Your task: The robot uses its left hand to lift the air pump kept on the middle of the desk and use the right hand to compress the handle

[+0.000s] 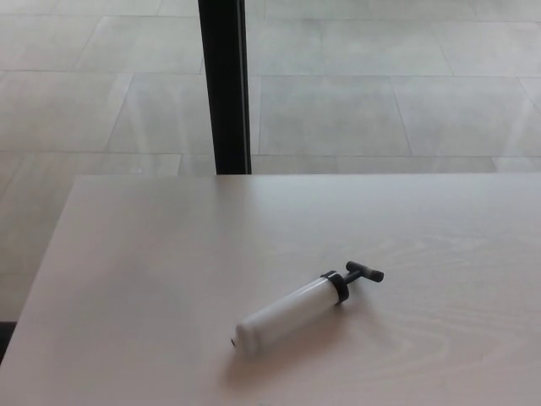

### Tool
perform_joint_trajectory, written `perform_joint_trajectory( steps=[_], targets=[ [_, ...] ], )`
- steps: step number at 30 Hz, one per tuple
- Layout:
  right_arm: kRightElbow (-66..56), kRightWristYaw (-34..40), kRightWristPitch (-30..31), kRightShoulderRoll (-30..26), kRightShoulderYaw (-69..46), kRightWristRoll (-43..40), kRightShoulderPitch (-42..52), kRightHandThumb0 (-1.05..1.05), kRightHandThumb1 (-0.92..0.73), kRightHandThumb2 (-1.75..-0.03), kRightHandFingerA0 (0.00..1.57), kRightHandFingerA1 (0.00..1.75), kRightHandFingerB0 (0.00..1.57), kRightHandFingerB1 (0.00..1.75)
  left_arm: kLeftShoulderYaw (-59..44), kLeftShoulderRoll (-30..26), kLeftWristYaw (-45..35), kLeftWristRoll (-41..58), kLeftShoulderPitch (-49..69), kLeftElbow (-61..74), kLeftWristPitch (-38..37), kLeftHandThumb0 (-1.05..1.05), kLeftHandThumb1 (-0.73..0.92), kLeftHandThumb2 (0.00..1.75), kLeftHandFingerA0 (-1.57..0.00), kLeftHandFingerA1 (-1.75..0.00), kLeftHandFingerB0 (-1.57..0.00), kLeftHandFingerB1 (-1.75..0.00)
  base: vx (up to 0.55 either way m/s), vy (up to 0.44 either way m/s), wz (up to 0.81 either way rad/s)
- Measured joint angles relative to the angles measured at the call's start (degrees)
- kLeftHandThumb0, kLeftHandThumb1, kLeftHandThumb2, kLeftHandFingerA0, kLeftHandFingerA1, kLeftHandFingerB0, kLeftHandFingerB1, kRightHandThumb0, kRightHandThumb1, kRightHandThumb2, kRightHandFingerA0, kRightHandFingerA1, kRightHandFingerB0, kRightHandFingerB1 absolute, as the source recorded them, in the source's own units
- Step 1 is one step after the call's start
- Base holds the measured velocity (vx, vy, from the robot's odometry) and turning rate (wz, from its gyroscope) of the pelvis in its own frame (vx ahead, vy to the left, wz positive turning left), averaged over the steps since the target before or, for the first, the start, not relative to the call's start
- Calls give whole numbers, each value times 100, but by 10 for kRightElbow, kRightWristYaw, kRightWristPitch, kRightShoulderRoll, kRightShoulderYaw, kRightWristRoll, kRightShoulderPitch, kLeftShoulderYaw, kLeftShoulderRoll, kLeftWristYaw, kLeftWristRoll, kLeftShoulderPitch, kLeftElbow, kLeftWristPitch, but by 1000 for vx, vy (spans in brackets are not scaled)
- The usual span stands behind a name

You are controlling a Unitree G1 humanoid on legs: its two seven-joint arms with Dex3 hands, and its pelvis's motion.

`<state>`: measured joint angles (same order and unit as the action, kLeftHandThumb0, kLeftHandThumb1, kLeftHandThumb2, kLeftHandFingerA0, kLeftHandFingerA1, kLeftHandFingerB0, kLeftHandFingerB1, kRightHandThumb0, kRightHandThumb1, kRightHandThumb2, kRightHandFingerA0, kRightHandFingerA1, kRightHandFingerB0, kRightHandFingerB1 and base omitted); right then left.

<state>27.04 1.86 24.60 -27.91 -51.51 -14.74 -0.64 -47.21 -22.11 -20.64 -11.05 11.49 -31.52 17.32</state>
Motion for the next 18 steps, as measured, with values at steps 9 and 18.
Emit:
perform_joint_trajectory(
  steps=[9,18],
  targets=[
    [110,-3,-46,9,-72,-22,42,-80,-92,-70,56,86,38,42,-100,-2,13,58,40,-185,-20,-51,83,64,-38,-56,-31,-45,0,0,0],
    [207,-15,-110,43,-117,-52,63,-81,-90,-67,58,84,42,42,-140,-5,12,119,48,-261,-27,-53,84,65,-42,-52,-29,-41,0,0,0]
  ],
)
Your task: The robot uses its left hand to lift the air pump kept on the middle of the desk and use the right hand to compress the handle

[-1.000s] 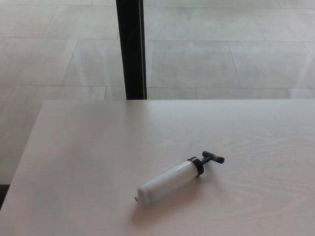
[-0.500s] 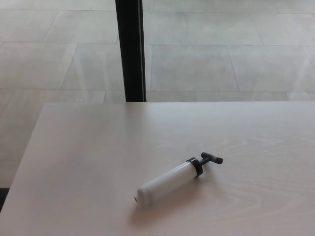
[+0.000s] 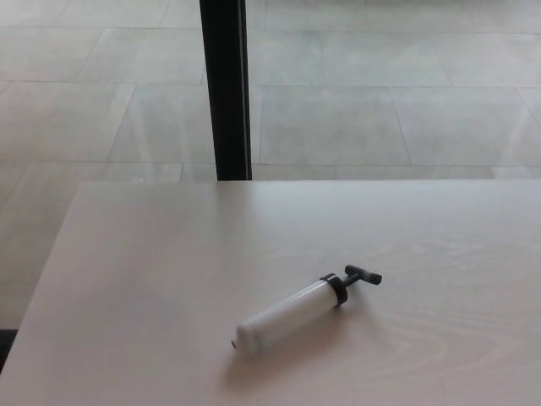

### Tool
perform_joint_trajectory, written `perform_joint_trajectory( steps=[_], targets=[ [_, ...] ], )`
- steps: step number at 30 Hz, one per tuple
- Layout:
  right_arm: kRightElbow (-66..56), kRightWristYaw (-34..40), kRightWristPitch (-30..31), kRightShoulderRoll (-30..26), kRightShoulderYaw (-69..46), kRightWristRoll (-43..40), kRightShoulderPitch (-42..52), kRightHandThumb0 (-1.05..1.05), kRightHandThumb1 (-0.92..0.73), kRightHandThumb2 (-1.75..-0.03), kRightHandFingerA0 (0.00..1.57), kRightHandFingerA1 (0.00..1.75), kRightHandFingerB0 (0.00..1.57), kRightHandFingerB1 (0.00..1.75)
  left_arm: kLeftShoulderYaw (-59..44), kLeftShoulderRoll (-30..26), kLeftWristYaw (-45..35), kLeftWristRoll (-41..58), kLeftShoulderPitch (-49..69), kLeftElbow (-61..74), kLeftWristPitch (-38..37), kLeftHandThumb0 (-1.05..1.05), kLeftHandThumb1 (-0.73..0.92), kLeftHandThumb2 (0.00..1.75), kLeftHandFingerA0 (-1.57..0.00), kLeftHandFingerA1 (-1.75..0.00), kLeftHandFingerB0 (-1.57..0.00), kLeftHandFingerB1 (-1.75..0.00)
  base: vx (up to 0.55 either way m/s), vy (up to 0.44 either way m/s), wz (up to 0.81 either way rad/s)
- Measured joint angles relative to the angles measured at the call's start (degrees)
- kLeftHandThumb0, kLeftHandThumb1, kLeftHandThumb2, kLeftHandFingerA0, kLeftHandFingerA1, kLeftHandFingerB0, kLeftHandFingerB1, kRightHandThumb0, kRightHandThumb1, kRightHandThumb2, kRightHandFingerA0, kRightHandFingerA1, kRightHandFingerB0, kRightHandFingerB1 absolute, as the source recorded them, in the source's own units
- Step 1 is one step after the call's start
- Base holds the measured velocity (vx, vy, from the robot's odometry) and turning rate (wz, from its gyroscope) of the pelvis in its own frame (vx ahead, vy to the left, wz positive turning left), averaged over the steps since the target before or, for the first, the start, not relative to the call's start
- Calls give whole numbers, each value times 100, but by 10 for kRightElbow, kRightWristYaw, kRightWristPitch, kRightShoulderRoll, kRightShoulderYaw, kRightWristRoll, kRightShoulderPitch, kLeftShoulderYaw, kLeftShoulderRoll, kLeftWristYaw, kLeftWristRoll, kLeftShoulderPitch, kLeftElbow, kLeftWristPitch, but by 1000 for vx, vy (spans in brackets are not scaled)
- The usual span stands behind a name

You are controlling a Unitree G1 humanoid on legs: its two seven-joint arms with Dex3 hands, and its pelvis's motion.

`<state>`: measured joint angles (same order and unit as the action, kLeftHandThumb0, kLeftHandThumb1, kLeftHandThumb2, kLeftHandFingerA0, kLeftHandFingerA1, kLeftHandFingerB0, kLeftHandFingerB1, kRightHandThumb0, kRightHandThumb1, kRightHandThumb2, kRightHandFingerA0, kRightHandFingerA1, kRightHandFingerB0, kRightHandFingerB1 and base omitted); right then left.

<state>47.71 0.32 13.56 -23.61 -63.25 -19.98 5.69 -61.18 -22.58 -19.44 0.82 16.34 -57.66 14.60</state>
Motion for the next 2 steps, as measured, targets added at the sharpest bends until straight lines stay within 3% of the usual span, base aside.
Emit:
perform_joint_trajectory(
  steps=[1,2],
  targets=[
    [5,-1,-5,0,-2,-3,1,-76,-70,-110,57,81,35,53,1,-1,0,4,1,-6,-3,-55,82,65,-45,-50,-32,-41,0,0,0],
    [13,-4,-13,0,-4,-7,2,-76,-91,-67,58,86,46,44,3,-4,1,8,4,-16,-8,-53,83,63,-54,-52,-40,-42,0,0,0]
  ],
)
